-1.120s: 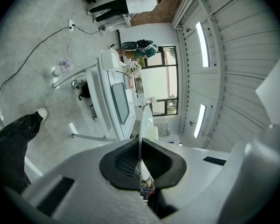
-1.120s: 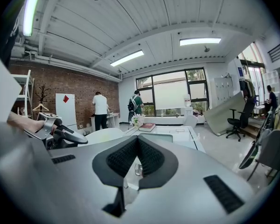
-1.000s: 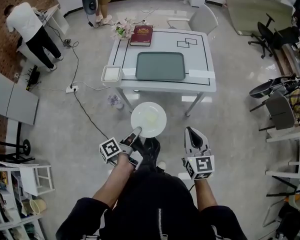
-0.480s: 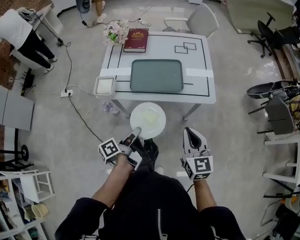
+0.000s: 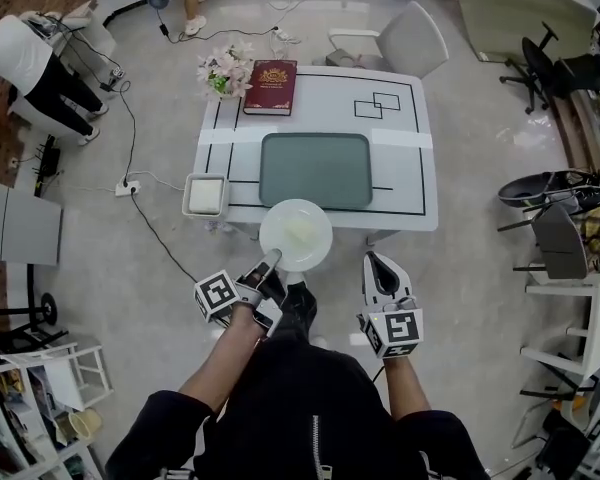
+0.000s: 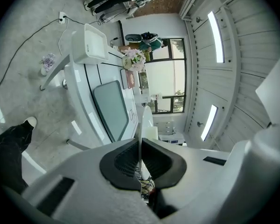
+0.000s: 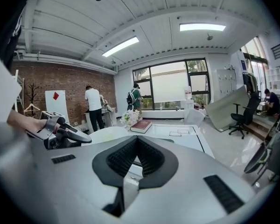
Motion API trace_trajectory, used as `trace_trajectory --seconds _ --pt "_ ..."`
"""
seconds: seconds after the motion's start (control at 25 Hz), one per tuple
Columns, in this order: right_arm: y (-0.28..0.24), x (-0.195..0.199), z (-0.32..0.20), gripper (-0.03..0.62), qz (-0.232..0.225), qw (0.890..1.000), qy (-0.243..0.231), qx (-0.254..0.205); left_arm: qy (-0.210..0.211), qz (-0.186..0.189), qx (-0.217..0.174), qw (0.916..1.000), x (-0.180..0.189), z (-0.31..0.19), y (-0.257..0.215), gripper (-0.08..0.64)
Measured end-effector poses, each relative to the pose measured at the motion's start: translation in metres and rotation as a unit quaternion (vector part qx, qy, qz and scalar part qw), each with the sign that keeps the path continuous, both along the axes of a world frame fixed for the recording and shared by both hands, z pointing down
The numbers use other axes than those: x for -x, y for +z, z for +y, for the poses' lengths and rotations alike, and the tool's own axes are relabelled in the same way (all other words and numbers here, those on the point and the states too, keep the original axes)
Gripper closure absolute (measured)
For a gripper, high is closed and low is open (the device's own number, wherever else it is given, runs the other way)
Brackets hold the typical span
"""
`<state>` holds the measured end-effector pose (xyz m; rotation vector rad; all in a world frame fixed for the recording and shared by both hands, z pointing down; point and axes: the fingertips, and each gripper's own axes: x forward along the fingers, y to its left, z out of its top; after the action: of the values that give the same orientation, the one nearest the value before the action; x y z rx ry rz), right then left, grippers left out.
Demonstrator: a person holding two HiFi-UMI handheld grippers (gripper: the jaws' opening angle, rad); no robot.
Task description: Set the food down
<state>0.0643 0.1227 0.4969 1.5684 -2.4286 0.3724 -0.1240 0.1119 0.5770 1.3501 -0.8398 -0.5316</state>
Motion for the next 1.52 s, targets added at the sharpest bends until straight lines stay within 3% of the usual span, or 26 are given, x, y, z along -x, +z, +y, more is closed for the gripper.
trace_trajectory --seconds 0.48,0.8,1.28,1.52 --pt "0.001 0.027 -0.091 0.584 0.007 1.0 -0.003 0.001 0.007 0.001 0.006 1.0 0.019 -0.083 0.003 0.548" --pt "0.007 0.049 -0.126 0.584 0.009 1.0 -0.01 0.009 0.014 -0.002 0.031 0.9994 0.028 -0.108 0.02 0.548" --pt "0.025 0.042 -0.164 0.584 0.013 0.999 -0.041 0.027 0.01 0.001 0.043 0.999 0.006 -0.141 0.03 0.548" --pt "0.022 0.03 -0.212 0.583 -0.003 0.997 -0.072 0.023 -0.026 0.004 0.042 0.9987 -0.012 -0.165 0.025 0.548"
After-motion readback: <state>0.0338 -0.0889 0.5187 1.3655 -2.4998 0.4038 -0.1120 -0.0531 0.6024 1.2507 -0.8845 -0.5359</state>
